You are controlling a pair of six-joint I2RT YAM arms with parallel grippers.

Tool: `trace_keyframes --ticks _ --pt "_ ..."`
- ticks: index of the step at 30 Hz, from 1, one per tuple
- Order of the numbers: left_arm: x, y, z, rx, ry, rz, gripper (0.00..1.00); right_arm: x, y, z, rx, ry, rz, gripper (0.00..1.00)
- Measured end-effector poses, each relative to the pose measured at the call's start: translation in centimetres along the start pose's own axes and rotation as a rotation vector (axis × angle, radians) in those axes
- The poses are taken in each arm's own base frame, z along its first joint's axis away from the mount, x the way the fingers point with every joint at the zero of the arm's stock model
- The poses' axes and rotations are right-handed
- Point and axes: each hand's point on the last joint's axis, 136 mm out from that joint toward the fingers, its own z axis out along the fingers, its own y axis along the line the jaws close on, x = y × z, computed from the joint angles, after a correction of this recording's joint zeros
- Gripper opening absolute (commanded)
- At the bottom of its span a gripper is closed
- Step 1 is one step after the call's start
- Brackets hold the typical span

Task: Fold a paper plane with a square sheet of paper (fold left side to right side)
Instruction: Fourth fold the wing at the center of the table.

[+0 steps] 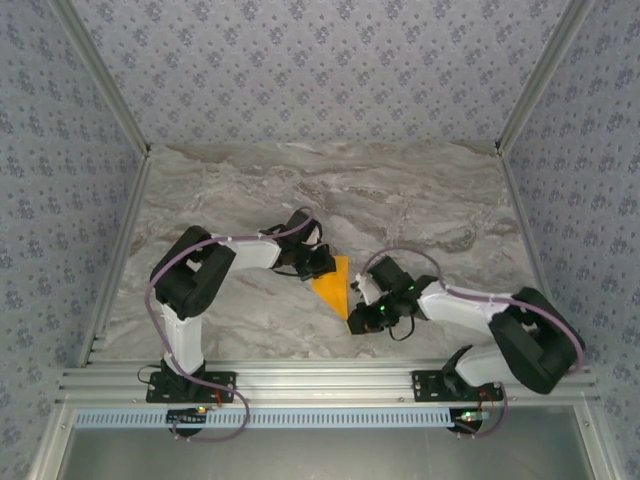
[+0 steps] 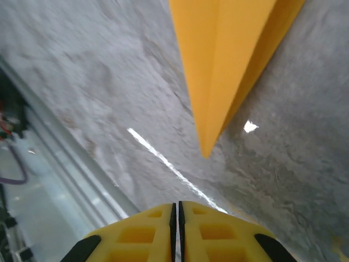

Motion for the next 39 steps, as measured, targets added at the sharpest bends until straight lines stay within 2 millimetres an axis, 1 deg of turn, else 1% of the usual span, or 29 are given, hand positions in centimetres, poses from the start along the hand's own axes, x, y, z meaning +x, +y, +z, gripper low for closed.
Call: trace_keyframes --ticks 2,5,7,11,16,20,25,31,35,39 --pt "0.0 0.0 0.0 0.000 0.000 0.000 0.07 -1.6 0.7 -1.5 -0.041 -0.076 0.001 0.11" --pt "0.0 -0.1 0.0 -0.004 -0.001 0.001 0.07 -3.3 0.7 -2.4 -0.071 -0.136 0.028 0.10" --pt "0.0 -0.1 0.0 -0.008 -0.001 0.001 0.07 -4.0 0.3 -2.1 -0.071 -0.137 0.055 0.10" --pt "0.0 -0.1 0.0 -0.011 -0.002 0.002 0.07 -5.1 -0.2 -0.9 -0.073 -0.126 0.088 0.10" --pt "0.1 -0.1 0.0 -0.018 -0.002 0.002 0.07 -6.3 -0.5 -0.1 -0.073 -0.134 0.099 0.10" --pt "0.1 -0.2 0.0 -0.018 -0.001 0.003 0.07 -6.5 -1.4 0.8 -0.051 -0.118 0.117 0.10" --pt "0.1 -0.2 0.0 -0.017 -0.001 0.007 0.09 -5.9 -2.9 2.1 -0.002 -0.076 0.151 0.09" --pt "-0.1 -0.3 -0.4 -0.027 -0.016 0.034 0.13 -6.0 -2.9 2.5 0.014 -0.057 0.150 0.07" --pt "-0.3 -1.2 -1.9 -0.012 -0.052 0.062 0.13 -5.9 -3.0 2.5 0.030 -0.047 0.152 0.04" --pt "0.6 -2.2 -3.8 0.026 -0.079 0.098 0.07 -5.9 -3.1 2.5 0.047 -0.036 0.149 0.03"
